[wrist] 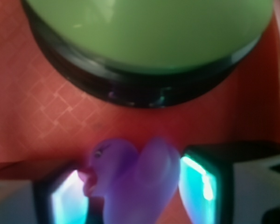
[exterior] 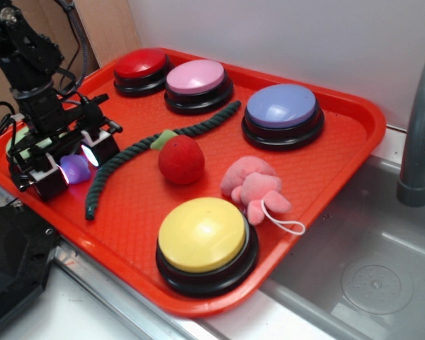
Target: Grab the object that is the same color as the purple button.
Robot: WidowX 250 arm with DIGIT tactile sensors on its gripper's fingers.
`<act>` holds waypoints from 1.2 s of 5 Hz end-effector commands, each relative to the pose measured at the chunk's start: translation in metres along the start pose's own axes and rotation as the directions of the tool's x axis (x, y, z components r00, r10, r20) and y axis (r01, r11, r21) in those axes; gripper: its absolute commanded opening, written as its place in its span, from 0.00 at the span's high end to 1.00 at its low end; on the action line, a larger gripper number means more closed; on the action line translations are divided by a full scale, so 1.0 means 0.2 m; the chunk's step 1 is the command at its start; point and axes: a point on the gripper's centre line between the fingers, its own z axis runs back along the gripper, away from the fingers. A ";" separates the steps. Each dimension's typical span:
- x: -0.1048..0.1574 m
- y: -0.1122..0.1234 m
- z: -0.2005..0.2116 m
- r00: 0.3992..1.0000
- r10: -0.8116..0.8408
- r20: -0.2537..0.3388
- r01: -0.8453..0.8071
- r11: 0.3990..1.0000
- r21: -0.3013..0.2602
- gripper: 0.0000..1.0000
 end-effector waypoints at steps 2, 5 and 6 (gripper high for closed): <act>-0.04 -0.11 0.23 0.912 -0.406 0.062 0.409 0.909 -0.075 1.00; -0.22 -0.31 0.69 0.388 -0.919 0.065 0.921 0.383 -0.071 1.00; -0.31 -0.34 0.79 0.144 -0.986 0.079 0.989 0.140 -0.052 1.00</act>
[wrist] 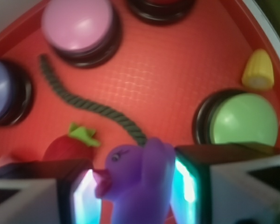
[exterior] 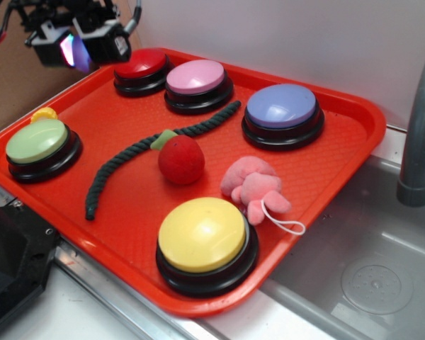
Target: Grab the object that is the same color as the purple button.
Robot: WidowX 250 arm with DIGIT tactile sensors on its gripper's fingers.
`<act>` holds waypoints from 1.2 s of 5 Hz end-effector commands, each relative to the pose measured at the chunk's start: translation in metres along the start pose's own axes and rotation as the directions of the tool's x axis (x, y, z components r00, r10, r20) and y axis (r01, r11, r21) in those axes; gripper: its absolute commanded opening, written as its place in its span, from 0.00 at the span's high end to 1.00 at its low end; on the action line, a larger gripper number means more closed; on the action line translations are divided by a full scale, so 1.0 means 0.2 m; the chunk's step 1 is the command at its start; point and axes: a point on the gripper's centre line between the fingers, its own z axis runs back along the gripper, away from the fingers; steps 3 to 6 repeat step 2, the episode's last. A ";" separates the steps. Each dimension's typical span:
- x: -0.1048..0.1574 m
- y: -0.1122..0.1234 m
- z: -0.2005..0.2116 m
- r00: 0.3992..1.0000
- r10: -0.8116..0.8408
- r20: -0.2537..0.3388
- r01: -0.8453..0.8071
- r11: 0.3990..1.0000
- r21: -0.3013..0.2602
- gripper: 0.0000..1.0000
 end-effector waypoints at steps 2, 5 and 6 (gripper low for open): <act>-0.05 -0.17 0.14 0.884 -0.467 0.016 0.467 0.884 -0.003 1.00; -0.05 -0.17 0.14 0.884 -0.467 0.016 0.467 0.884 -0.003 1.00; -0.05 -0.17 0.14 0.884 -0.467 0.016 0.467 0.884 -0.003 1.00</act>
